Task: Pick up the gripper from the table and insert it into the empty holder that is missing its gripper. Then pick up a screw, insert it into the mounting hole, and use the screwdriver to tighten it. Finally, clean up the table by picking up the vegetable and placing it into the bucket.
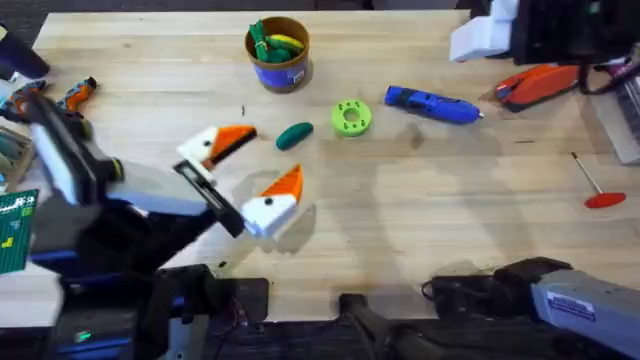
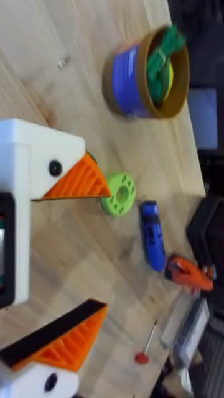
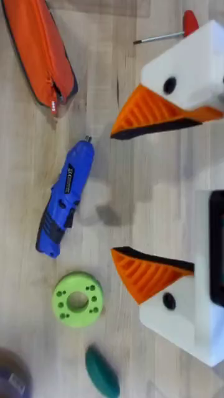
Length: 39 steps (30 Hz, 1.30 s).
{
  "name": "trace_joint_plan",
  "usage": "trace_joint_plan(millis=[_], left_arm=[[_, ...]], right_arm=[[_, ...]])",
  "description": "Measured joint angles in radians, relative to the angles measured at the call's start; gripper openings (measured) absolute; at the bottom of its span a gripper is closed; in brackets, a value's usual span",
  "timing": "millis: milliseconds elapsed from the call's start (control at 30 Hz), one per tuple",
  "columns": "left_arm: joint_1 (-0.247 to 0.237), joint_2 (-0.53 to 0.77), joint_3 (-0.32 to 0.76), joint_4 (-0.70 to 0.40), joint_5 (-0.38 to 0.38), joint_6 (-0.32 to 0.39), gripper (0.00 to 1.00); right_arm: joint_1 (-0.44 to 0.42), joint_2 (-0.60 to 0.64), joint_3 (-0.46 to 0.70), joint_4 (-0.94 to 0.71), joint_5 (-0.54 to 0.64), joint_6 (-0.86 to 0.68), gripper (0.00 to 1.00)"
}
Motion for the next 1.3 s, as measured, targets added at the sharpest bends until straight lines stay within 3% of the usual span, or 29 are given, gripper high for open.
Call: trace_joint_plan(millis=[133, 333, 667, 800, 1067, 1133, 1300], left_arm=[[0.012, 0.159, 0.176, -0.150, -0.084, 0.094, 0.984], [0.012, 0.471, 0.450, -0.355, -0.214, 0.220, 0.985], [0.012, 0.905, 0.842, -0.563, -0.405, 0.276, 0.985], [0.013, 0.990, 0.894, -0.555, -0.440, 0.281, 0.985], [0.003, 1.094, 0.896, -0.568, -0.532, 0.282, 0.985], [-0.029, 1.098, 0.896, -0.578, -0.591, 0.282, 0.985], [-0.191, 1.098, 0.903, -0.600, -0.770, 0.284, 0.985]], right_arm=[[0.000, -0.079, -0.044, 0.004, -0.027, 0.006, 0.966], [0.000, -0.156, -0.198, 0.049, -0.045, 0.017, 0.968], [0.000, -0.327, -0.402, 0.121, -0.088, 0.059, 0.968], [0.000, -0.345, -0.415, 0.124, -0.097, 0.059, 0.968], [0.000, -0.319, -0.417, 0.124, -0.098, 0.059, 0.968], [0.000, -0.307, -0.417, 0.124, -0.098, 0.059, 0.968], [0.000, -0.279, -0.417, 0.124, -0.099, 0.059, 0.975]])
